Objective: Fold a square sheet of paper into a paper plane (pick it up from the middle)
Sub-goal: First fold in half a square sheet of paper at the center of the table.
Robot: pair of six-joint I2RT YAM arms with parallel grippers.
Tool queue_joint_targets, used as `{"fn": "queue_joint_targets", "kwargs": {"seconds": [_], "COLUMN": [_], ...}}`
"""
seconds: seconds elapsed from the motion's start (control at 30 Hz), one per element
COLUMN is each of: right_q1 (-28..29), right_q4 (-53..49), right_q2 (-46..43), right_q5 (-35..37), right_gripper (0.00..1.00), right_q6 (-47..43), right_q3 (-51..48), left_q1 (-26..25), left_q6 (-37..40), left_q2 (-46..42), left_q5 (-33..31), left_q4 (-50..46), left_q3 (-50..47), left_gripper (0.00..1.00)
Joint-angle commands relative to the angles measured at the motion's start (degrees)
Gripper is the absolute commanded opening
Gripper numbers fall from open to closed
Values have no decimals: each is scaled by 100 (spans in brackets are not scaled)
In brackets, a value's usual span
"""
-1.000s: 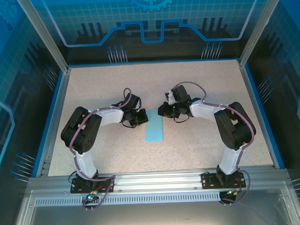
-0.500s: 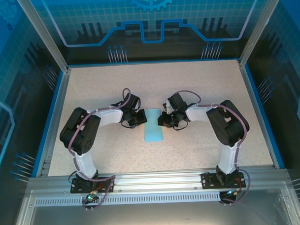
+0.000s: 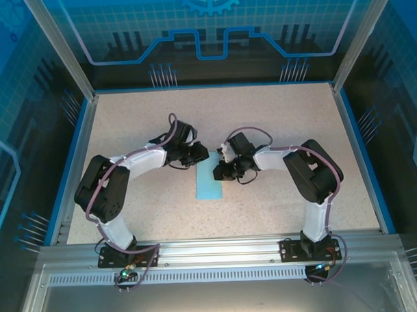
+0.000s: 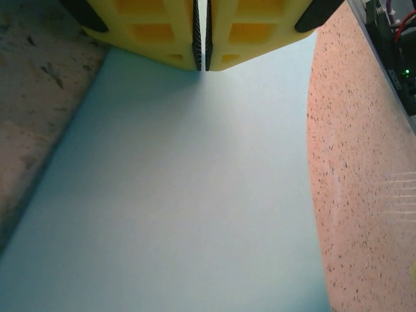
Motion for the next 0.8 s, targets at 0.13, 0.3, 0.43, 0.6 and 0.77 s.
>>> {"fn": "queue_joint_targets", "kwargs": {"seconds": [0.13, 0.3, 0.43, 0.6, 0.77], "right_q1": [-66, -88, -98, -98, -94], "right_q4": [240, 253, 191, 165, 235], "right_q2": [-1093, -1609, -1809, -1771, -1669], "right_q5": [454, 1184, 1513, 1601, 1547], "right_gripper": [13, 13, 14, 14, 14], "right_q6": [347, 904, 1141, 1281, 1345], "right_q3": [-561, -1065, -1236, -1257, -1245], "left_q1": [-23, -95, -187, -272, -272], "left_q6": [-228, -171, -90, 7, 83], "left_q2": [529, 733, 951, 1286, 1601], "left_q5": [760, 909, 961, 928, 744], "left_q4": [533, 601, 476, 234, -57], "left_q3": [244, 387, 601, 971, 1280], "left_gripper": [13, 13, 14, 14, 12]}}
